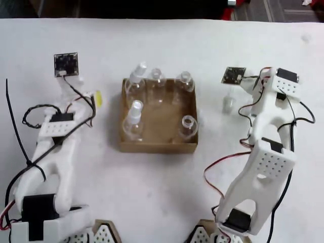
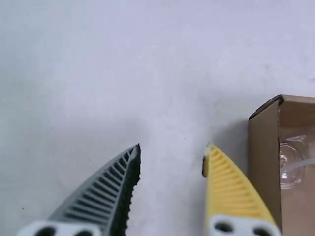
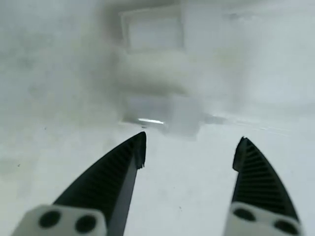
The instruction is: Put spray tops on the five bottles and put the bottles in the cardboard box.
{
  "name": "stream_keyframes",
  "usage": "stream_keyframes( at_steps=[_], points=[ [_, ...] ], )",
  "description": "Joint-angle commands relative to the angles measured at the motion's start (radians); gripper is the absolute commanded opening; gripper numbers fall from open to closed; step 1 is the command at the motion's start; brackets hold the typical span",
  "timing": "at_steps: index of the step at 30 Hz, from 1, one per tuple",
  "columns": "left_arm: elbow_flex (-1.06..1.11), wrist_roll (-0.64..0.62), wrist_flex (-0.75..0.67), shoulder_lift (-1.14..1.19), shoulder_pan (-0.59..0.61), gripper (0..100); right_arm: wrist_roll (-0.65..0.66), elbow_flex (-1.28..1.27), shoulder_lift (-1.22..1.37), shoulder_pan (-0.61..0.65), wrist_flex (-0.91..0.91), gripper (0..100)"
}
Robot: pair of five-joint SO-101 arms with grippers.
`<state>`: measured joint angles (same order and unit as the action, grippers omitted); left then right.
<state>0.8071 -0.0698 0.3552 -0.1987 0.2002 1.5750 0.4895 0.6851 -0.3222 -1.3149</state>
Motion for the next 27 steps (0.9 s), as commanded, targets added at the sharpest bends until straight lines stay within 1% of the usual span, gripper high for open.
stream_keyframes(
  at_steps=[1,6,8,12,13,16,19,21,23,27],
  points=[
    [-0.009,0.009,-0.032,-0.048,-0.010,20,0.029,0.044,0.016,0.013,0.018,25.9],
    [-0.009,0.009,-0.032,-0.048,-0.012,20,0.028,0.044,0.039,0.018,0.042,24.0],
    [-0.008,0.009,-0.032,-0.048,-0.012,20,0.028,0.044,0.045,0.021,0.042,18.8],
    [-0.008,0.009,-0.032,-0.048,-0.012,20,0.026,0.038,0.048,0.022,0.041,2.6],
    [-0.008,0.009,-0.032,-0.048,-0.012,20,0.025,0.038,0.045,0.022,0.038,0.8],
    [-0.008,0.009,-0.032,-0.048,-0.012,20,0.008,0.044,0.035,0.018,-0.030,3.7],
    [-0.008,0.009,-0.032,-0.048,-0.012,20,-0.057,0.044,-0.013,0.036,-0.119,1.4],
    [-0.008,0.009,-0.032,-0.048,-0.012,20,-0.120,0.044,-0.053,0.050,-0.177,1.7],
    [-0.006,0.009,-0.032,-0.048,-0.012,20,-0.203,0.044,-0.087,0.059,-0.229,1.6],
    [-0.005,0.009,-0.032,-0.048,-0.012,20,-0.370,0.035,-0.114,0.058,-0.272,1.8]
  ],
)
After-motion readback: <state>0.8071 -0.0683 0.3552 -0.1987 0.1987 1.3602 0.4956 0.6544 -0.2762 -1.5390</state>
